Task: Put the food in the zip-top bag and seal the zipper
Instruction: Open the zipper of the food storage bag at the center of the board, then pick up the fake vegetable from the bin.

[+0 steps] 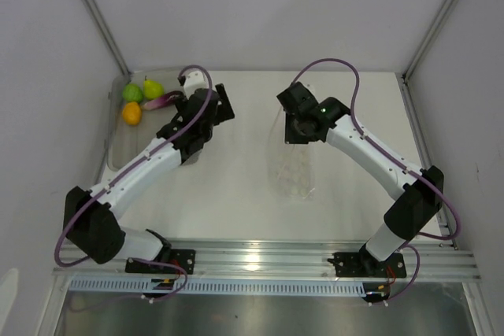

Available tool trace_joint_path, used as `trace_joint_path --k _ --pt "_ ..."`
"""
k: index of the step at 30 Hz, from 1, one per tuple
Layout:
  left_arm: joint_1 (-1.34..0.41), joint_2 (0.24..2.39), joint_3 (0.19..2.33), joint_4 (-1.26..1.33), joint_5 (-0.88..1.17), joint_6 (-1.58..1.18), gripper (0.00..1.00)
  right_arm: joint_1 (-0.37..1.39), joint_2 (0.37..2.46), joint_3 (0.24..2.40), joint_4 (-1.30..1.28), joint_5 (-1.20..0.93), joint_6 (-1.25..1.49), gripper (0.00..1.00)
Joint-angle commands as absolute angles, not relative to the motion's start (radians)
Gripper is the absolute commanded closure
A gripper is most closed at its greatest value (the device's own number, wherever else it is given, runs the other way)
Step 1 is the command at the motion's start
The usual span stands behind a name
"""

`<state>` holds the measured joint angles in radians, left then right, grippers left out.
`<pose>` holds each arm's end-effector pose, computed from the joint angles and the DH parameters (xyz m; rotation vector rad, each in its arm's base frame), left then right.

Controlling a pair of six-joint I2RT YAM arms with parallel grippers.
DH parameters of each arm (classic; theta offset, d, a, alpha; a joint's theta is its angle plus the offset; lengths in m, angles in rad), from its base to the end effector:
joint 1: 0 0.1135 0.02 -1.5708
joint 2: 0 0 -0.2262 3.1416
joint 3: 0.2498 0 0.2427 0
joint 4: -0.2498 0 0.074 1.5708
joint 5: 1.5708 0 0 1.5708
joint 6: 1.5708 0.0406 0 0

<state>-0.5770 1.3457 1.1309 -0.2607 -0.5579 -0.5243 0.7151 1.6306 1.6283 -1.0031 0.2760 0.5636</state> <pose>0.2703 -0.1503 0.2928 -0.2881 1.9514 -0.1458 0.2560 0.2076 0.3033 -0.0895 2.5247 0.1562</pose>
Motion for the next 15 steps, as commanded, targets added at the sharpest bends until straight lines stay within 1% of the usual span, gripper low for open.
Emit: trace_joint_path --k 1,2,3,4,5,6,8,9,10,12,14,15 --pt "-0.525 1.39 1.258 -0.302 -0.667 -0.619 0.03 0.69 1.598 1.612 -0.95 0.238 0.525 1.0" --pt "-0.511 1.41 1.273 -0.32 -0.682 -0.626 0.04 0.68 1.6 1.608 -0.943 0.22 0.522 1.0" --pt "-0.503 1.436 1.343 -0.351 -0.721 -0.644 0.06 0.675 1.601 1.6 -0.937 0.213 0.517 1.0" --pt "-0.474 1.494 1.377 -0.389 -0.722 -0.694 0.06 0.67 1.605 1.6 -0.93 0.206 0.514 1.0" --pt "-0.459 1.529 1.409 -0.493 -0.723 -0.725 0.06 0.666 1.608 1.6 -0.928 0.195 0.509 1.0" --pt "-0.442 1.563 1.508 -0.536 -0.715 -0.751 0.05 0.663 1.609 1.598 -0.925 0.192 0.503 1.0" --pt "-0.391 1.661 1.574 -0.669 -0.704 -0.822 0.04 0.66 1.615 1.598 -0.92 0.187 0.496 1.0" --pt "-0.376 1.687 1.662 -0.71 -0.716 -0.866 0.04 0.658 1.614 1.594 -0.914 0.183 0.488 1.0" --pt "-0.358 1.731 1.69 -0.741 -0.732 -0.879 0.04 0.655 1.615 1.589 -0.908 0.167 0.486 1.0" --pt "-0.341 1.768 1.747 -0.779 -0.747 -0.888 0.0 0.647 1.62 1.583 -0.896 0.153 0.479 1.0" --pt "-0.305 1.825 1.824 -0.805 -0.729 -0.917 0.0 0.643 1.628 1.578 -0.888 0.135 0.471 1.0" --pt "-0.289 1.844 1.848 -0.872 -0.715 -0.989 0.01 0.64 1.631 1.578 -0.884 0.13 0.468 1.0"
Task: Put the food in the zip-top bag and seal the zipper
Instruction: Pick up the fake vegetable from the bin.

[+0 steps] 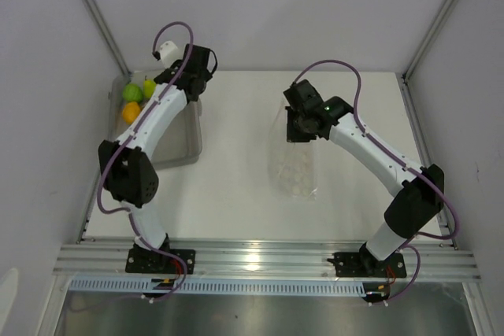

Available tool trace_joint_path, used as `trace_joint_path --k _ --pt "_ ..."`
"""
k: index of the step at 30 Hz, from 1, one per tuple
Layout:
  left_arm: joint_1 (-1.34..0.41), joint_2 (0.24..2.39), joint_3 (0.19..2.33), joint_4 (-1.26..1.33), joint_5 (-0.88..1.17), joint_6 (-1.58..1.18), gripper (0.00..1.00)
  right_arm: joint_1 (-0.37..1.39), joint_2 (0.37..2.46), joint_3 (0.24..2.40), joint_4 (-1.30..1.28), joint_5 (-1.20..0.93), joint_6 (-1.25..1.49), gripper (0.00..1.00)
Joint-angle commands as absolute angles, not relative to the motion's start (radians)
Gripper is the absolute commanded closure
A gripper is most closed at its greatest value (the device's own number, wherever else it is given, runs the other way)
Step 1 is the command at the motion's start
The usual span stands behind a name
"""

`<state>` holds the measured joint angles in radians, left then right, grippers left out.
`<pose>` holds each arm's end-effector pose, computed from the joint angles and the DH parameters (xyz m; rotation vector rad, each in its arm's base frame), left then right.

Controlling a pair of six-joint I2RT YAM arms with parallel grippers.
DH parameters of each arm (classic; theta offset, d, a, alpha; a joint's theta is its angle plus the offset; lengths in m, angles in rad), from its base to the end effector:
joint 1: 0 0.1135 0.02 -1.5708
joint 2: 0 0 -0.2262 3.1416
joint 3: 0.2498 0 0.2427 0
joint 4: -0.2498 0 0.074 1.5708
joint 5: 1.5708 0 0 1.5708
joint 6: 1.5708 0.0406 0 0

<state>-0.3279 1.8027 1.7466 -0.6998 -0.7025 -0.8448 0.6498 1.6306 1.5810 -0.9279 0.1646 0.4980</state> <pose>0.3744 -0.0997 0.3083 -0.8573 1.9443 0.1394 0.2709 0.1975 0.2930 -0.1290 2.5436 0.2461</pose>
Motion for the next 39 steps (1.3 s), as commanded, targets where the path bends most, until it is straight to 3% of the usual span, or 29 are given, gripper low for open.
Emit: trace_joint_path --k 1,14,23,39 --pt "-0.253 1.864 1.912 -0.906 -0.677 -1.018 0.0 0.637 1.632 1.578 -0.881 0.123 0.466 1.0" --pt "-0.183 2.082 2.12 -0.911 -0.784 -1.033 0.01 0.623 1.626 1.575 -0.841 0.064 0.448 1.0" --pt "-0.106 2.219 2.152 -0.756 -0.646 -0.878 0.01 0.621 1.617 1.516 -0.79 0.037 0.453 1.0" --pt "-0.034 2.381 2.318 -0.971 -0.448 -0.973 0.0 0.618 1.626 1.477 -0.744 0.02 0.442 1.0"
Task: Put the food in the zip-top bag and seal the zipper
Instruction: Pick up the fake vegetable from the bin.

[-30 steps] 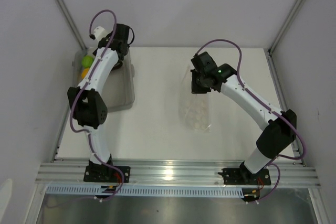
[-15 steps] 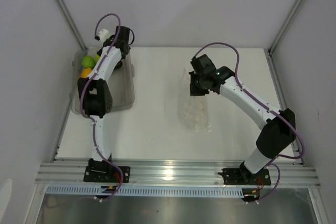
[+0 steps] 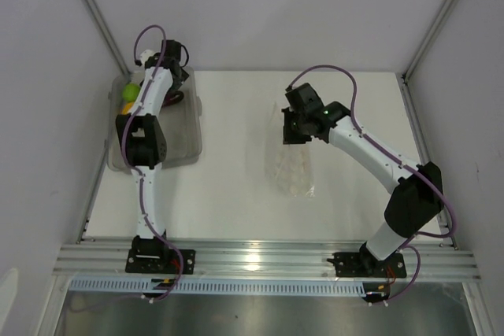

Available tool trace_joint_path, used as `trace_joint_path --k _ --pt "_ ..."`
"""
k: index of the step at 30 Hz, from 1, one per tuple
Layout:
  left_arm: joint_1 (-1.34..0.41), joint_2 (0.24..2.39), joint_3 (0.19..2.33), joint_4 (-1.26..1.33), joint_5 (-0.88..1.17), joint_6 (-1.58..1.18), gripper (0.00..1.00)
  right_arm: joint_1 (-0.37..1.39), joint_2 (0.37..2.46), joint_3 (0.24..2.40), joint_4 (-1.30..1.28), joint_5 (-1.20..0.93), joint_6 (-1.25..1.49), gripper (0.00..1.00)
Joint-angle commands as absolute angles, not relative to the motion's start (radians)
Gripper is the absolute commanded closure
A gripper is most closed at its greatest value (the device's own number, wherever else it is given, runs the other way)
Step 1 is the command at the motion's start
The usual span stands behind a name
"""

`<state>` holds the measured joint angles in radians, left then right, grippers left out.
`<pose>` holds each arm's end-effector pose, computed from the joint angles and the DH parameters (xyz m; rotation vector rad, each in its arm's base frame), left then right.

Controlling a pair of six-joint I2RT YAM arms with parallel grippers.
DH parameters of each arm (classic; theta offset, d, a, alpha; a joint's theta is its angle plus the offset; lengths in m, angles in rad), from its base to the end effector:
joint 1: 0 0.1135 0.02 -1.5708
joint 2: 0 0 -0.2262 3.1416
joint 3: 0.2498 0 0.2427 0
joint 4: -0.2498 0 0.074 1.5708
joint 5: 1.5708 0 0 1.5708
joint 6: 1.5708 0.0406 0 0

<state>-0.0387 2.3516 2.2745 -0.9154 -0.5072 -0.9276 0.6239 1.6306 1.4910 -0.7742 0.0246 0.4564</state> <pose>0.4786 0.0012 0.2242 -1.1971 2.0840 0.2188 0.2804 0.2006 0.2753 -0.2014 2.5263 0.4175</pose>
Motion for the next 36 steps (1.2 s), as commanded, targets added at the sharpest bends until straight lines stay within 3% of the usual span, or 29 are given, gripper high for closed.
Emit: trace_joint_path --k 1,9,14,21,23,30,36 --pt "-0.034 2.388 2.322 -0.968 -0.439 -0.974 0.0 0.62 1.625 1.474 -0.741 0.02 0.44 1.0" --pt "0.044 2.434 2.313 -0.954 -0.2 -1.1 0.0 0.598 1.612 1.448 -0.707 0.012 0.44 1.0" --pt "0.067 2.412 2.246 -0.902 -0.213 -1.132 0.0 0.595 1.615 1.431 -0.687 0.012 0.448 1.0" --pt "0.118 2.384 2.115 -0.759 -0.074 -1.282 0.0 0.583 1.621 1.408 -0.664 -0.007 0.456 1.0" --pt "0.12 2.398 2.155 -0.797 -0.074 -1.327 0.0 0.583 1.623 1.402 -0.66 -0.015 0.46 1.0" --pt "0.121 2.312 1.996 -0.65 -0.08 -1.442 0.01 0.578 1.623 1.396 -0.658 -0.008 0.453 1.0" --pt "0.13 2.292 1.993 -0.715 -0.12 -1.539 0.0 0.574 1.62 1.401 -0.657 -0.02 0.46 1.0"
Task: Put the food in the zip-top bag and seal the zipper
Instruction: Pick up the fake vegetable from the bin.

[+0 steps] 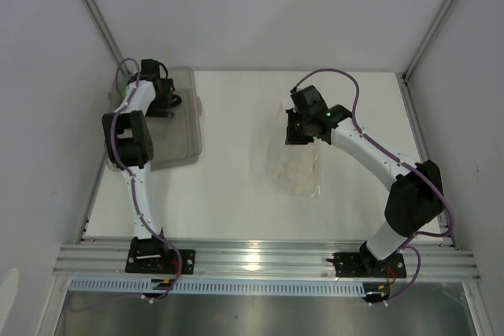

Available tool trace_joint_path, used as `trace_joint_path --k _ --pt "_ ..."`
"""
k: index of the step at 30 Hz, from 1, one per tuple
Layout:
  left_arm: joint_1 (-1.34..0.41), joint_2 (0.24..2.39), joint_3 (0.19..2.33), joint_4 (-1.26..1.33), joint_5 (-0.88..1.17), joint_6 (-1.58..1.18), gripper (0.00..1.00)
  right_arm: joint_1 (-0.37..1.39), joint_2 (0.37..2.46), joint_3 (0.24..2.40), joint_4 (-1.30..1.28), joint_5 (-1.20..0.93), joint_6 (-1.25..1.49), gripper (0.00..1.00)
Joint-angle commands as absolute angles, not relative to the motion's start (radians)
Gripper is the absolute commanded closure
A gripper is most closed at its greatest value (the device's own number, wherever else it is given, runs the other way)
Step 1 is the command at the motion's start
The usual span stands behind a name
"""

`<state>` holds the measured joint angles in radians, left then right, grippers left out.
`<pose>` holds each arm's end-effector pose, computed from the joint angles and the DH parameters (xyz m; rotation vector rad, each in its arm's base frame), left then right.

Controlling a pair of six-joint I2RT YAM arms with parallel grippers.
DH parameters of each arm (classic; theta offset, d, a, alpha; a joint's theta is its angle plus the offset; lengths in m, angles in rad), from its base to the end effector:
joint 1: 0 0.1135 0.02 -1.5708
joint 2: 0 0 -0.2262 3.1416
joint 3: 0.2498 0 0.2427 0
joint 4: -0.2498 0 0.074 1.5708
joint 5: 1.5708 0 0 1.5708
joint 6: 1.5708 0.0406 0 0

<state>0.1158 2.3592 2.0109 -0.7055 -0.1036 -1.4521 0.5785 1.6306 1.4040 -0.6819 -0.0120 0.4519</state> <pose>0.4748 0.0595 0.1497 -1.8999 1.8539 -0.3268 0.2900 0.1899 0.2546 -0.1656 2.5300 0.4427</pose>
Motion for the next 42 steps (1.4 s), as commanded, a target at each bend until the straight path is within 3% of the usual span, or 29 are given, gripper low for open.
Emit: trace_joint_path --k 1,8,11,13,17,28,34,36,37,38,42 --pt "0.13 2.293 1.993 -0.718 -0.121 -1.542 0.01 0.575 1.62 1.401 -0.658 -0.021 0.46 1.0" --pt "0.132 2.319 2.085 -0.85 -0.21 -1.542 0.02 0.574 1.594 1.396 -0.66 -0.014 0.465 1.0" --pt "0.133 2.333 2.121 -0.883 -0.229 -1.546 0.16 0.574 1.594 1.396 -0.661 -0.014 0.465 1.0" --pt "0.133 2.361 2.143 -0.909 -0.224 -1.539 0.19 0.574 1.592 1.391 -0.66 -0.012 0.465 1.0" --pt "0.133 2.411 2.217 -0.945 -0.213 -1.548 0.09 0.574 1.586 1.387 -0.658 -0.006 0.466 1.0" --pt "0.132 2.445 2.226 -0.931 -0.203 -1.511 0.09 0.571 1.58 1.382 -0.64 -0.002 0.465 1.0" --pt "0.13 2.462 2.244 -0.94 -0.207 -1.476 0.3 0.571 1.577 1.373 -0.629 0.0 0.472 1.0" --pt "0.13 2.457 2.235 -0.931 -0.206 -1.483 0.46 0.571 1.571 1.37 -0.627 0.0 0.476 1.0" --pt "0.132 2.451 2.229 -0.917 -0.199 -1.485 0.46 0.571 1.574 1.37 -0.626 0.0 0.476 1.0" --pt "0.132 2.442 2.185 -0.899 -0.195 -1.48 0.59 0.571 1.574 1.37 -0.629 0.0 0.476 1.0" --pt "0.13 2.393 2.084 -0.835 -0.158 -1.457 0.87 0.574 1.574 1.371 -0.637 0.0 0.48 1.0"
